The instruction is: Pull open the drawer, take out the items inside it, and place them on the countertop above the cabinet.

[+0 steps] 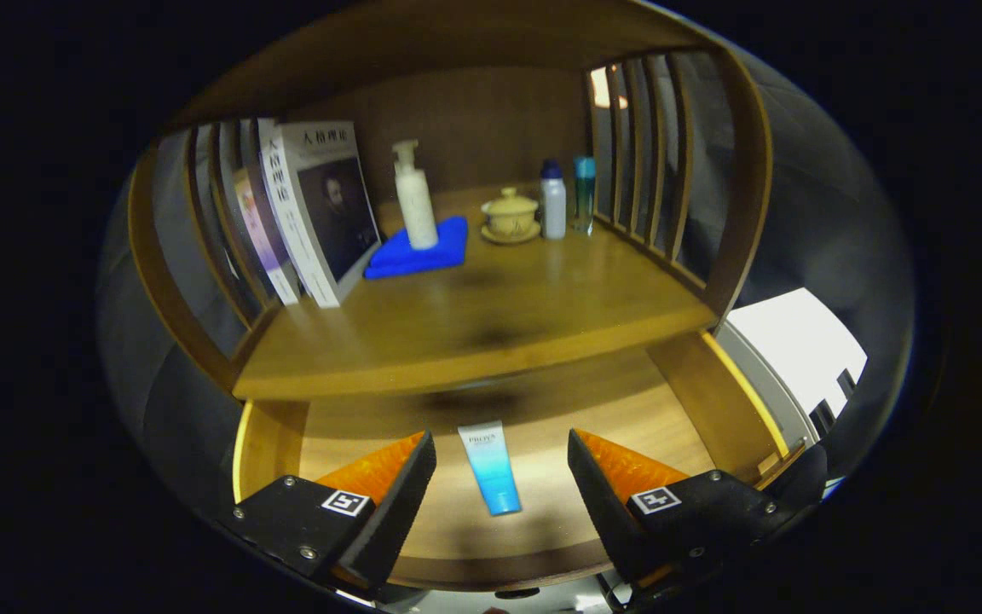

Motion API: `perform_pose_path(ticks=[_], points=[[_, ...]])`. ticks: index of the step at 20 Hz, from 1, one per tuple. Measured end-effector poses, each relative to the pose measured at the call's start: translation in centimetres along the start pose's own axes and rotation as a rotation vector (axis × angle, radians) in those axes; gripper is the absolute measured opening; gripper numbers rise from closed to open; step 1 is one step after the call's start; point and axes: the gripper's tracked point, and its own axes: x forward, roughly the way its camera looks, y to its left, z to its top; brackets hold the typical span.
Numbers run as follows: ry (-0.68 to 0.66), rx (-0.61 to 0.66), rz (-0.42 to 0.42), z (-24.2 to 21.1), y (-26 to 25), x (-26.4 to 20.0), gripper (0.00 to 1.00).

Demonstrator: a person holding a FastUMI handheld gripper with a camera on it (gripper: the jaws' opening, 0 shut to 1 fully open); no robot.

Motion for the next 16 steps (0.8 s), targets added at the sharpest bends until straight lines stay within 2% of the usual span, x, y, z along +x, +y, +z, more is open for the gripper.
perform_pose_path(ticks=[11, 12, 16], points=[[0.407, -0.055, -0.081, -8.6, -1.3, 6.7, 0.96], [0.425, -0.067, -0.103, -9.1, -1.7, 6.8, 0.96], [0.457, -0.048, -0.089, -9.8, -1.3, 7.1, 0.92]])
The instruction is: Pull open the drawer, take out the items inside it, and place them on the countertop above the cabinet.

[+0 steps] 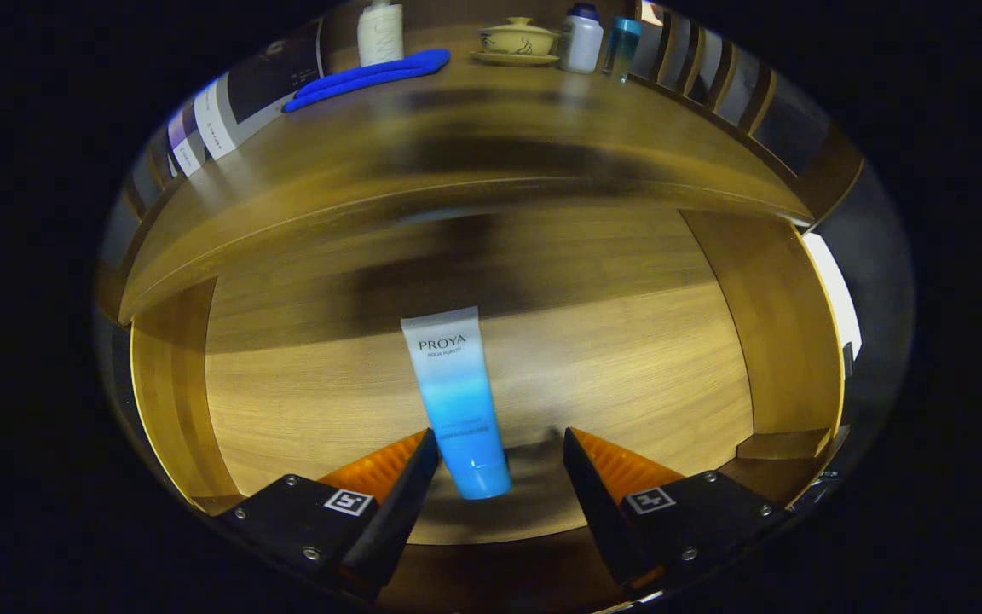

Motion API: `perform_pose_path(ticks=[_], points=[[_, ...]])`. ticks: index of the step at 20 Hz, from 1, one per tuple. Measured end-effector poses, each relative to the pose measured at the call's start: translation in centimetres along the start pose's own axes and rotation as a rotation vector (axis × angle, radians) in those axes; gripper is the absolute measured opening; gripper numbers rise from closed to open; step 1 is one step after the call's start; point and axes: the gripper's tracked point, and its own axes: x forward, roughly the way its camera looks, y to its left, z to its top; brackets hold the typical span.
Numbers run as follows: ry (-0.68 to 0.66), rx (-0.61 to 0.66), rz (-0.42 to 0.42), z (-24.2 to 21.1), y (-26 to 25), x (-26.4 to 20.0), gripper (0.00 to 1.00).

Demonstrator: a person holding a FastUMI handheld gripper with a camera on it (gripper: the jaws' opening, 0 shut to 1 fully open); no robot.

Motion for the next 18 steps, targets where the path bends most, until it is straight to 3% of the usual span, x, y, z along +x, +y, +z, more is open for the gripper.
perform_pose_path(ticks=[6, 8, 10, 13, 18], points=[[0.001, 0.011, 0.022, -0.1, 1.7, 0.1, 0.77], [-0.012, 0.016, 0.037, -0.1, 2.3, 0.5, 0.68], [-0.027, -0.011, 0.026, 0.4, 3.4, 0.0, 0.47], [-0.049, -0.036, 0.01, 0.3, 3.2, -0.3, 0.4], [-0.128, -0.08, -0.058, 1.1, 1.6, -3.2, 0.38]])
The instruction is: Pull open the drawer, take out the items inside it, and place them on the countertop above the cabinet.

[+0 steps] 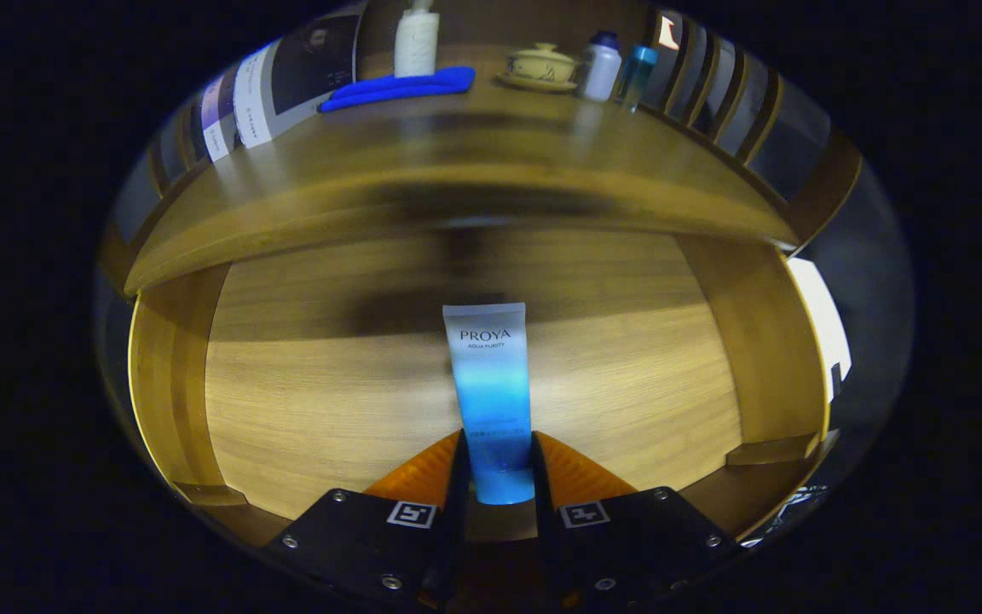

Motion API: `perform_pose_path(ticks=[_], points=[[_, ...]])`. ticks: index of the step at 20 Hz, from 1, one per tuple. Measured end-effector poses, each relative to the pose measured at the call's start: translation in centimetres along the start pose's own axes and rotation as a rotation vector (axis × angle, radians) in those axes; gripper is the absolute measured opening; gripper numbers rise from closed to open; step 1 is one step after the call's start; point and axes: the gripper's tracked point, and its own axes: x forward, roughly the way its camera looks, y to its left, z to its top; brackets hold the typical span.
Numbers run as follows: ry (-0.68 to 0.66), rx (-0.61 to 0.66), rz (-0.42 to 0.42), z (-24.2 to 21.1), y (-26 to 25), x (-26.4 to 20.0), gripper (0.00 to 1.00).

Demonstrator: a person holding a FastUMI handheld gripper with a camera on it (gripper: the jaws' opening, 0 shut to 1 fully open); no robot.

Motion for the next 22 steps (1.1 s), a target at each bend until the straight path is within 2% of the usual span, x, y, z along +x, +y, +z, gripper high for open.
perform_pose_path(ticks=[12, 18, 22], points=[[-0.233, 0.001, -0.006, 1.0, -2.1, -7.9, 0.38], [-0.368, 0.038, -0.018, 6.2, -3.9, -11.4, 0.38], [-0.418, 0.057, 0.004, 10.1, -3.9, -11.2, 0.38]])
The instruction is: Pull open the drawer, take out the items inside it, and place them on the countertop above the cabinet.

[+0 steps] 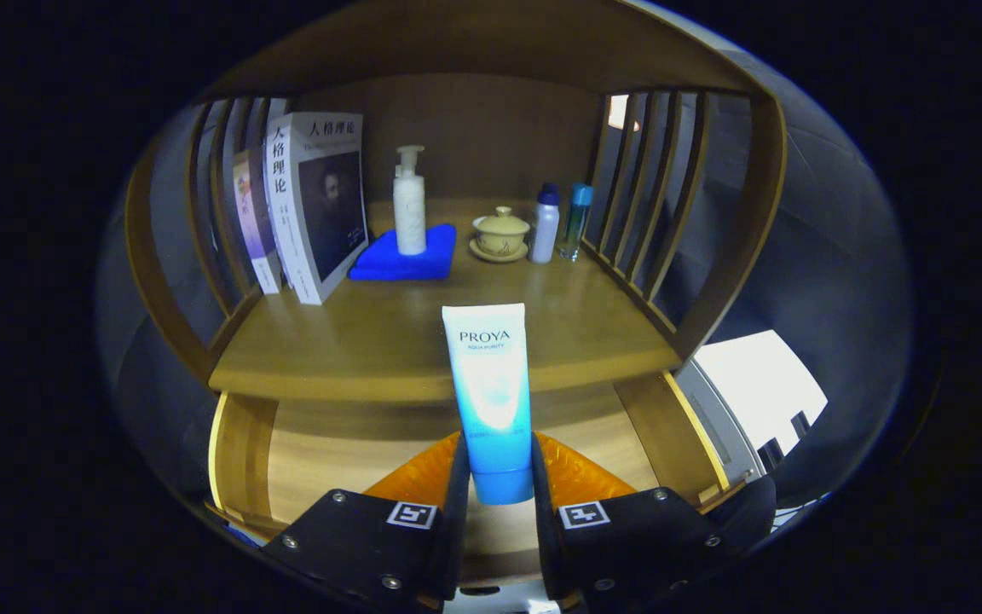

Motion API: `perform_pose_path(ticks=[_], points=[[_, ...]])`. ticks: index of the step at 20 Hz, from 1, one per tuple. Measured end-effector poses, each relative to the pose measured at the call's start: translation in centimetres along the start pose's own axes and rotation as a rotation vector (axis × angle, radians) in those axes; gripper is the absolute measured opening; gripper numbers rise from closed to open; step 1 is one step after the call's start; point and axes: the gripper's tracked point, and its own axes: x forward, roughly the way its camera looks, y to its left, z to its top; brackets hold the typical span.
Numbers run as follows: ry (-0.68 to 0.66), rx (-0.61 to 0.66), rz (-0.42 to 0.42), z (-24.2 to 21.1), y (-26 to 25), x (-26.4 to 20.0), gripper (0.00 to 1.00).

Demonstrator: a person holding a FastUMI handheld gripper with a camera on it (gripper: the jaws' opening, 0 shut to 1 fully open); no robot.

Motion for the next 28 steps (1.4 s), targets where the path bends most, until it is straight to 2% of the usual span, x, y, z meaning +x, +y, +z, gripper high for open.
perform_pose_path(ticks=[9, 21, 28], points=[[-0.079, 0.033, 0.1, 6.0, 2.6, 8.2, 0.38], [-0.047, -0.044, 0.125, 5.2, 3.0, 13.0, 0.39], [-0.047, 0.014, 0.165, 4.7, 3.1, 13.8, 0.43]])
